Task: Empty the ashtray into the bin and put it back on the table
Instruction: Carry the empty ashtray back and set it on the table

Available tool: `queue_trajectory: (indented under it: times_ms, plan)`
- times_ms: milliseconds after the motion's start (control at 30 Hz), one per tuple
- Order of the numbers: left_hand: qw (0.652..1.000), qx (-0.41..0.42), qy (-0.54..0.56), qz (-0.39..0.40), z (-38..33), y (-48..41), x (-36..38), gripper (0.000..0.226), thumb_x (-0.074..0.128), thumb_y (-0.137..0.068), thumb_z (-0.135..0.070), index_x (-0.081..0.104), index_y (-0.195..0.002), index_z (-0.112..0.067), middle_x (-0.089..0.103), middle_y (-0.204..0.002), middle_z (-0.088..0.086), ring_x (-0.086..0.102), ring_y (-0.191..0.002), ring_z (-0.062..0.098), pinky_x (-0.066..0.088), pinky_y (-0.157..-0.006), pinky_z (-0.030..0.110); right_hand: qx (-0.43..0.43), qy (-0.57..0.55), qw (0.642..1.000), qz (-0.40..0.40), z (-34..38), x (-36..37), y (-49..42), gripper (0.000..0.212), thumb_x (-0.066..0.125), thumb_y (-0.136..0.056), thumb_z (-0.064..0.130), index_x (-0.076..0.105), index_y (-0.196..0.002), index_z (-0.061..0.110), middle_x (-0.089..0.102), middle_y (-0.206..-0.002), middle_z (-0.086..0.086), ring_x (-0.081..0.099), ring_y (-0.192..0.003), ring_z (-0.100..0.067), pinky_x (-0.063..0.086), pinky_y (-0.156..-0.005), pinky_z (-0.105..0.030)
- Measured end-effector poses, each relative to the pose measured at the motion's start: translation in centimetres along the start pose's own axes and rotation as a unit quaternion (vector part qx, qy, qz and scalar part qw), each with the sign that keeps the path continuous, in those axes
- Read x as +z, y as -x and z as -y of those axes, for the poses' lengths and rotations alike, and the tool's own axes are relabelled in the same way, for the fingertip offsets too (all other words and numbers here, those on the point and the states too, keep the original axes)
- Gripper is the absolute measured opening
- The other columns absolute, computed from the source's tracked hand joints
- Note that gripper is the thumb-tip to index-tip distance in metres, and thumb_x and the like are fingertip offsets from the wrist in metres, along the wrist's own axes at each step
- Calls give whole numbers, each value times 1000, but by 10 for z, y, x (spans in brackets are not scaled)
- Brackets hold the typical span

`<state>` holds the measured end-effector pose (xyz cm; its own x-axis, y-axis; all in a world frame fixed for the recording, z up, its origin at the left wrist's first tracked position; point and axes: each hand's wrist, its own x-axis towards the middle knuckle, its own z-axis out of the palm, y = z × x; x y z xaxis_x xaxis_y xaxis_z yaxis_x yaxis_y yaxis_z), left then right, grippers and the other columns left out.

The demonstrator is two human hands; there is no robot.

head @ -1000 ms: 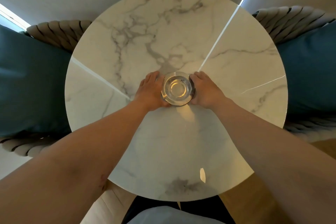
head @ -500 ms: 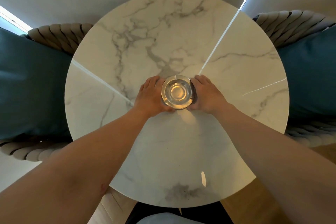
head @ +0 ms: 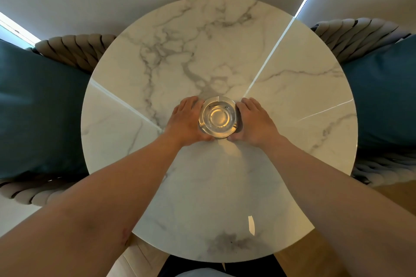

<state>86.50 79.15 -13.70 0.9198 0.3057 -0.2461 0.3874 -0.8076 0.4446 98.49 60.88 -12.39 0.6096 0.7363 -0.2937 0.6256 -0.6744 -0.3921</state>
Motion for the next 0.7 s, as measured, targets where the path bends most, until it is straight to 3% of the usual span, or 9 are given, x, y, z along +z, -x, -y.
queue_trajectory:
  times_ms: [433,700]
  plan:
    - [1000,-18,4,-14,2,-9,-1,115,84,-49,-60,35,-143,-18,37,-146,6,26,-141,26,25,-115,39,5,7,1000,19,2,-7,-14,96,87,-57,48,44,-135,12,45,-134,-6,33,-136,-30,34,-111,-42]
    - [1000,-18,8,-20,8,-14,1,110,83,-52,-62,38,-142,-17,38,-145,6,26,-140,26,24,-114,38,2,-1,1000,-6,1,-6,-17,89,86,-58,48,47,-130,13,48,-127,-4,38,-128,-26,36,-108,-39]
